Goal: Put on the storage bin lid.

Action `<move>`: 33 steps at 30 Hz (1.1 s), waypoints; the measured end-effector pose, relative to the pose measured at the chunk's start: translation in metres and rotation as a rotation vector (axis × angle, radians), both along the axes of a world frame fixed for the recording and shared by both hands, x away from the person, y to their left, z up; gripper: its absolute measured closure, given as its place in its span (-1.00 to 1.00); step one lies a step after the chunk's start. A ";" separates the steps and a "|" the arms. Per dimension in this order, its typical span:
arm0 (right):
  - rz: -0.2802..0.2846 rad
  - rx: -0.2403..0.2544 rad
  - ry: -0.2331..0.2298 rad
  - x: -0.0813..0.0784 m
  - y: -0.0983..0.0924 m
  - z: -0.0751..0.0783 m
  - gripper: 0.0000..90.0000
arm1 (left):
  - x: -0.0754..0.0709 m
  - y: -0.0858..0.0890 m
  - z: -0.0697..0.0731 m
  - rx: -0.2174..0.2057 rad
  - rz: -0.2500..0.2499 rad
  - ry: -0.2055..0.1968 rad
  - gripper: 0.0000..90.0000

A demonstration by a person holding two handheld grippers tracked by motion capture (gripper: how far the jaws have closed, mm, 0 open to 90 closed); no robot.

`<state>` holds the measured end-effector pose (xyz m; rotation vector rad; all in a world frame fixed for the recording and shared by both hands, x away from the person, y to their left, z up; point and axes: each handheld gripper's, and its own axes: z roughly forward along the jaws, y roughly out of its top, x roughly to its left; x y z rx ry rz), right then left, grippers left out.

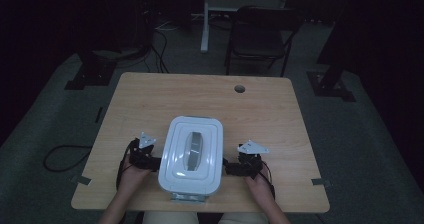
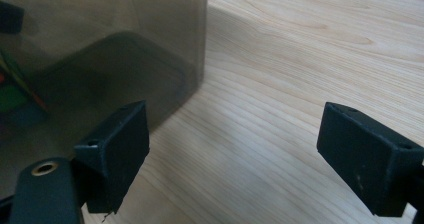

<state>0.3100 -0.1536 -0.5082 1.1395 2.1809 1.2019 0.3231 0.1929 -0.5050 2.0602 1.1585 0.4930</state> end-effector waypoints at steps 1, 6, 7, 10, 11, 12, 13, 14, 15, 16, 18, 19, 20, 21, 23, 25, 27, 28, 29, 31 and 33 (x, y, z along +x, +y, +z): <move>-0.001 0.002 0.003 0.000 -0.002 0.000 -0.70 | -0.001 -0.005 0.000 0.012 -0.016 0.002 -0.98; -0.030 -0.003 0.009 0.001 -0.014 0.000 -0.70 | -0.003 -0.021 0.000 0.030 -0.051 -0.002 -0.98; -0.037 0.005 0.010 0.001 -0.017 0.000 -0.70 | -0.002 -0.024 -0.001 0.025 -0.058 0.002 -0.98; -0.057 0.006 0.011 0.002 -0.026 0.001 -0.69 | -0.001 -0.033 -0.002 0.043 -0.078 0.013 -0.98; -0.065 0.006 0.010 0.003 -0.028 0.001 -0.69 | -0.001 -0.037 -0.003 0.043 -0.081 0.014 -0.98; -0.072 0.007 0.004 0.004 -0.030 0.002 -0.68 | -0.001 -0.039 -0.003 0.047 -0.086 0.014 -0.98; -0.079 0.007 0.005 0.005 -0.032 0.003 -0.68 | 0.000 -0.042 -0.003 0.051 -0.092 0.012 -0.98; -0.084 0.005 0.005 0.006 -0.034 0.003 -0.68 | 0.000 -0.045 -0.003 0.049 -0.095 0.012 -0.98; -0.087 0.001 0.002 0.007 -0.036 0.004 -0.68 | 0.001 -0.048 -0.003 0.048 -0.101 0.016 -0.98; -0.090 -0.003 0.006 0.008 -0.039 0.005 -0.68 | 0.001 -0.049 -0.003 0.050 -0.107 0.018 -0.98; -0.096 -0.006 0.003 0.008 -0.042 0.006 -0.68 | 0.002 -0.053 -0.003 0.050 -0.117 0.018 -0.98; -0.098 -0.005 0.006 0.009 -0.044 0.006 -0.68 | 0.002 -0.054 -0.003 0.050 -0.122 0.017 -0.98; -0.100 -0.002 0.007 0.009 -0.045 0.005 -0.68 | 0.003 -0.054 -0.003 0.047 -0.126 0.019 -0.98; -0.102 0.003 0.008 0.008 -0.047 0.005 -0.69 | 0.004 -0.055 -0.004 0.036 -0.127 0.021 -0.98; -0.101 0.011 0.017 0.009 -0.050 0.003 -0.71 | 0.006 -0.053 -0.005 -0.001 -0.131 0.019 -0.99; -0.104 0.001 0.019 0.008 -0.050 0.001 -0.71 | 0.007 -0.051 -0.006 -0.023 -0.127 0.010 -0.99; -0.104 -0.012 0.020 0.007 -0.052 -0.001 -0.71 | 0.009 -0.048 -0.006 -0.042 -0.117 0.006 -0.99; -0.110 -0.016 0.017 0.007 -0.053 -0.002 -0.71 | 0.009 -0.047 -0.007 -0.041 -0.111 0.004 -0.99; -0.115 -0.017 0.018 0.007 -0.055 -0.002 -0.71 | 0.010 -0.045 -0.007 -0.036 -0.104 0.003 -0.99; -0.129 -0.010 0.022 0.006 -0.059 -0.002 -0.71 | 0.010 -0.041 -0.007 -0.031 -0.096 0.000 -0.98; -0.141 -0.014 0.017 0.004 -0.065 -0.002 -0.71 | 0.010 -0.037 -0.006 -0.023 -0.090 -0.002 -0.99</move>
